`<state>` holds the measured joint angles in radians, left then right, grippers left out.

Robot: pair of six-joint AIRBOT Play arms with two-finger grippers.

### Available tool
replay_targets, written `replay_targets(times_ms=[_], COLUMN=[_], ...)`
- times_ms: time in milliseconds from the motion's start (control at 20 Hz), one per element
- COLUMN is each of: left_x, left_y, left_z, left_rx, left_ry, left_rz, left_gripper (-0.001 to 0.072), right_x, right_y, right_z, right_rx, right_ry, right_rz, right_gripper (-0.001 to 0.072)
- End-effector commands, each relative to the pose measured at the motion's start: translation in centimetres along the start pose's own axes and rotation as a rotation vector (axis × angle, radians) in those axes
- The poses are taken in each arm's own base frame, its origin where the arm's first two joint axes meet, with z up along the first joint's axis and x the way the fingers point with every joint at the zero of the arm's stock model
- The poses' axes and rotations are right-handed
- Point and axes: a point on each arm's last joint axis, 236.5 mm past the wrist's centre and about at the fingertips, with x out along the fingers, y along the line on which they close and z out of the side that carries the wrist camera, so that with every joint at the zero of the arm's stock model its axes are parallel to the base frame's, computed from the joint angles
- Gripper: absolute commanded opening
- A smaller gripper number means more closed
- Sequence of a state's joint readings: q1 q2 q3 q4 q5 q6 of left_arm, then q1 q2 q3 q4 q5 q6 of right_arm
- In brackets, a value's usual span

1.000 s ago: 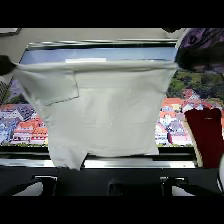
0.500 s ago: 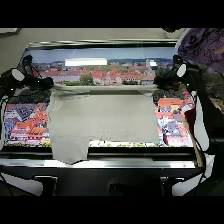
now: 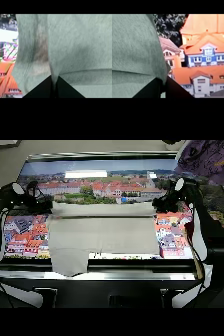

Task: Fold the clothes and pants, and hang the long-sleeved shirts on hangers.

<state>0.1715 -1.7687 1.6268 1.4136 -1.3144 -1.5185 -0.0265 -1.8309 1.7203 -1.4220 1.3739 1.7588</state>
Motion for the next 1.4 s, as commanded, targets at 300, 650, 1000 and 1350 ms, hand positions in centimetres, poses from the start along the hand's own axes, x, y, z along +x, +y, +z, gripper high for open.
replay_targets(times_ms=[300, 650, 1000, 1350], left_x=[0.5, 1.6, 2.0, -5.2], left_y=[0.3, 0.8, 1.1, 3.7], left_z=[-4.3, -4.6, -3.9, -5.0], left_rx=[-0.002, -0.002, -0.064, -0.163], left_ry=[0.194, 0.222, 0.205, 0.13], left_rz=[0.004, 0.017, 0.027, 0.01], left_gripper=[0.0018, 0.0019, 0.0522, 0.0679], right_x=[1.7, 3.8, 3.7, -3.2], right_y=[0.3, 0.4, 2.2, -1.5], right_z=[-4.3, -6.0, -6.7, -5.7], right_rx=[0.014, 0.028, 0.031, -0.126], right_ry=[0.214, 0.319, 0.353, 0.199], right_rz=[0.015, 0.028, 0.107, 0.071], right_gripper=[0.0032, 0.0033, 0.0317, 0.0546])
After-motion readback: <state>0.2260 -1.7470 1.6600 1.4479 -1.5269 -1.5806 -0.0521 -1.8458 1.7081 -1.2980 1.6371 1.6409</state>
